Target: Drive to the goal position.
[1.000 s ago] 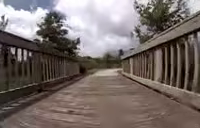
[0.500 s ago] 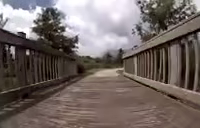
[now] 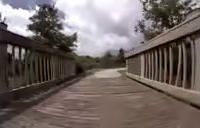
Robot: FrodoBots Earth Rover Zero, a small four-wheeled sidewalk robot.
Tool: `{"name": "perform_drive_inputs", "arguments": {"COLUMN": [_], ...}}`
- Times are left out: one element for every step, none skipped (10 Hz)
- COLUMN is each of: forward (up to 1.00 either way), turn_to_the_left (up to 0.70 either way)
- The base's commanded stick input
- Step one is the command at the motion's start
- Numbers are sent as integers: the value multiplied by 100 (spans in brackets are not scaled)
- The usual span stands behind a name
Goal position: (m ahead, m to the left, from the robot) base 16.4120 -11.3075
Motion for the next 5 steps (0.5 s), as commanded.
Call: {"name": "perform_drive_inputs", "arguments": {"forward": [85,85,85,85,85], "turn_to_the_left": [0,0,0,0,0]}}
